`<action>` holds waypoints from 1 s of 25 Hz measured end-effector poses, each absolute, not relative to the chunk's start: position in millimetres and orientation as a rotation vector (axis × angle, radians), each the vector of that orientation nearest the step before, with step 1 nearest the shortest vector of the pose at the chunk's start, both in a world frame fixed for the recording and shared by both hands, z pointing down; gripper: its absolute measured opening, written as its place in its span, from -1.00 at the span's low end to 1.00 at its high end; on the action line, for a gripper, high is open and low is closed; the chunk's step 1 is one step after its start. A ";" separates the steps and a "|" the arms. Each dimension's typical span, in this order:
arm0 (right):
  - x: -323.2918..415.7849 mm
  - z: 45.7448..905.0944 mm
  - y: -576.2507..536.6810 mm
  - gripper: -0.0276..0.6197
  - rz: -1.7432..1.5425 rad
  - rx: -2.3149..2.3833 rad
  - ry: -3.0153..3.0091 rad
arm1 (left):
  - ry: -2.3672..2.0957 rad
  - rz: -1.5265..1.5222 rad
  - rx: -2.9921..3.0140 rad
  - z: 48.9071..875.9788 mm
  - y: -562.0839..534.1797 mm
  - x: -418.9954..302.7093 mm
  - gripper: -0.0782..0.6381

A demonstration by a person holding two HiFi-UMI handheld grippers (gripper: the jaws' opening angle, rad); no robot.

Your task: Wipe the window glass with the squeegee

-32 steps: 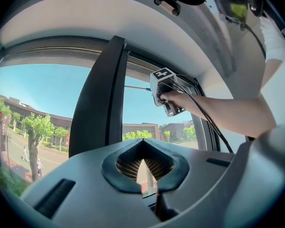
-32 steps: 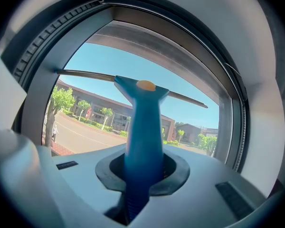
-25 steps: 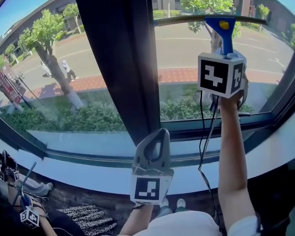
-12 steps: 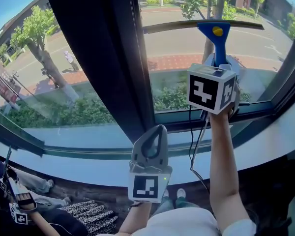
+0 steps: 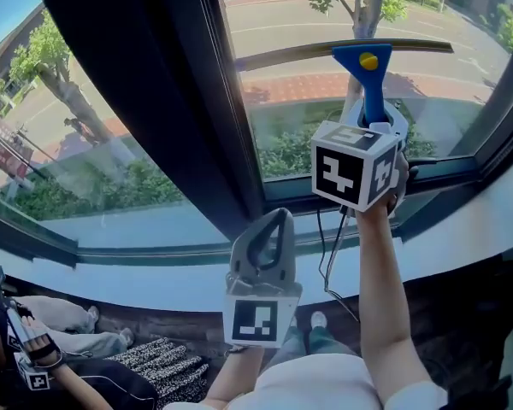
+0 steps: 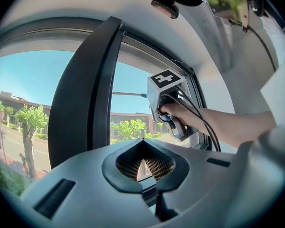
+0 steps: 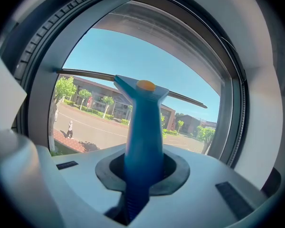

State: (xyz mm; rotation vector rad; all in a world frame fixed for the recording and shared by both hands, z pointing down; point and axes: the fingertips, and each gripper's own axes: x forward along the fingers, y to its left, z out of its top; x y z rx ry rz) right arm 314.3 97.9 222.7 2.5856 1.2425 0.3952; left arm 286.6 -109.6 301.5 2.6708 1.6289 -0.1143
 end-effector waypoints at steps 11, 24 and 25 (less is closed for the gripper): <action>318.8 268.9 90.0 -0.72 0.506 2.572 1.243 | 1.668 -0.061 2.685 315.6 -102.5 296.1 -0.80; 323.1 331.6 84.9 -0.72 0.646 2.590 1.241 | 1.746 0.063 2.687 345.4 -91.9 299.6 -0.80; 322.0 336.9 84.7 -0.72 0.658 2.587 1.240 | 1.739 0.072 2.684 347.0 -91.5 299.9 -0.81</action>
